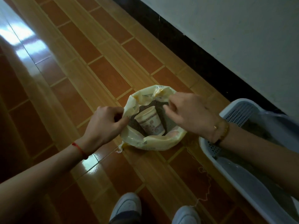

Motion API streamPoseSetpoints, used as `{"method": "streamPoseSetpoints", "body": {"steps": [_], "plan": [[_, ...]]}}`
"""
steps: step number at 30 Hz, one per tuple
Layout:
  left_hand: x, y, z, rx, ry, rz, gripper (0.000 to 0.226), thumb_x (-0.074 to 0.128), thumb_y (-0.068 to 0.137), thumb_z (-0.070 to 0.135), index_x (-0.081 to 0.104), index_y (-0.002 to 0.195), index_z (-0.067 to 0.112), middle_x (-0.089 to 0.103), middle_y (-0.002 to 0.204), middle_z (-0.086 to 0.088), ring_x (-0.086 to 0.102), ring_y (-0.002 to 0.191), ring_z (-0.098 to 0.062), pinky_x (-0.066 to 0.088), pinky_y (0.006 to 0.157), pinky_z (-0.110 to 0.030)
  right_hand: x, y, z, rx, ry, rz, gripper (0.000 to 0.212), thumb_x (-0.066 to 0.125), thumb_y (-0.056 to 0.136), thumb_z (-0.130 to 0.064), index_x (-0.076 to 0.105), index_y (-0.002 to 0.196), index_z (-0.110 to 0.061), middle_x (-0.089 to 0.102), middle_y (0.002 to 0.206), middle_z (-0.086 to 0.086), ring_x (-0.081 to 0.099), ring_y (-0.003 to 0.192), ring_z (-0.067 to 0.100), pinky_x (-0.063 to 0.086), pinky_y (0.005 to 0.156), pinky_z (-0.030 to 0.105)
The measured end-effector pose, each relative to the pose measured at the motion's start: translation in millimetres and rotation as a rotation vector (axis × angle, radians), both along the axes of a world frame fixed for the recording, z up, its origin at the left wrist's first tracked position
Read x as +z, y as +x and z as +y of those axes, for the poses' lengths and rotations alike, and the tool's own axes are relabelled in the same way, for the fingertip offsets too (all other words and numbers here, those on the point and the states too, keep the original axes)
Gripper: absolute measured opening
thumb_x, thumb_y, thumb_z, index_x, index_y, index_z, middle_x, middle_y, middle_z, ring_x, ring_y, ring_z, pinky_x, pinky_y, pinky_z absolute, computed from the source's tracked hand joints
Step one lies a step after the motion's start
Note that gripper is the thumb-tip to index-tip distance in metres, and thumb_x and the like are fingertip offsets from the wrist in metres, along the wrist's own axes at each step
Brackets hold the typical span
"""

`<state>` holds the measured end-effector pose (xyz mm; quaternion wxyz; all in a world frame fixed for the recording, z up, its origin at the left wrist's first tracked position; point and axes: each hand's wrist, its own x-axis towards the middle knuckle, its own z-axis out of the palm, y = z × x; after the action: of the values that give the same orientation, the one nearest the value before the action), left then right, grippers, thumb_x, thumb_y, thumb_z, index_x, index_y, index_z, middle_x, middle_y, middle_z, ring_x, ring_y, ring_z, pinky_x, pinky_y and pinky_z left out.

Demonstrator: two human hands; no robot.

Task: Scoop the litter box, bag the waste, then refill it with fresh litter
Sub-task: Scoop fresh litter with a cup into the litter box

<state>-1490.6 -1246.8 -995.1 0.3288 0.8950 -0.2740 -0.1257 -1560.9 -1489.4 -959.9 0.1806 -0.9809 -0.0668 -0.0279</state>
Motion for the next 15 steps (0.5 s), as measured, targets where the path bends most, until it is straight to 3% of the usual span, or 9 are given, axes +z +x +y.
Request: {"method": "streamPoseSetpoints", "body": {"steps": [3, 5, 9, 15], "plan": [[-5, -5, -3, 0.038, -0.051, 0.003, 0.06, 0.042, 0.086, 0.056, 0.071, 0.077, 0.004, 0.062, 0.053, -0.009, 0.053, 0.042, -0.022, 0.045, 0.04, -0.04, -17, 16, 20, -0.023, -0.077, 0.242, 0.033, 0.044, 0.094, -0.041, 0.054, 0.074, -0.017, 0.054, 0.066, -0.002, 0.054, 0.058, 0.014, 0.051, 0.056, 0.031], [-7, -9, -6, 0.064, -0.072, 0.015, 0.058, 0.044, 0.086, 0.053, 0.071, 0.078, 0.003, 0.063, 0.056, -0.011, 0.056, 0.045, -0.024, 0.047, 0.04, -0.041, -25, 29, 28, -0.053, -0.083, 0.407, 0.042, 0.043, 0.095, -0.042, 0.056, 0.07, -0.011, 0.054, 0.062, 0.002, 0.054, 0.056, 0.015, 0.051, 0.056, 0.031], [-10, -20, -7, 0.111, -0.099, 0.036, 0.046, 0.047, 0.089, 0.043, 0.069, 0.076, 0.005, 0.066, 0.061, -0.012, 0.061, 0.051, -0.027, 0.049, 0.044, -0.047, -31, 43, 41, -0.182, 0.033, 0.799, 0.059, 0.032, 0.1, -0.045, 0.057, 0.065, -0.005, 0.059, 0.049, 0.004, 0.051, 0.032, 0.01, 0.042, 0.035, 0.017], [-9, -42, -9, 0.121, -0.11, 0.039, 0.037, 0.05, 0.094, 0.035, 0.069, 0.077, 0.009, 0.065, 0.061, -0.007, 0.061, 0.051, -0.022, 0.049, 0.046, -0.045, -40, 40, 48, -0.43, 0.404, 0.836, 0.041, 0.041, 0.097, -0.032, 0.055, 0.076, 0.001, 0.067, 0.063, 0.011, 0.052, 0.035, 0.016, 0.044, 0.036, 0.02]]}}
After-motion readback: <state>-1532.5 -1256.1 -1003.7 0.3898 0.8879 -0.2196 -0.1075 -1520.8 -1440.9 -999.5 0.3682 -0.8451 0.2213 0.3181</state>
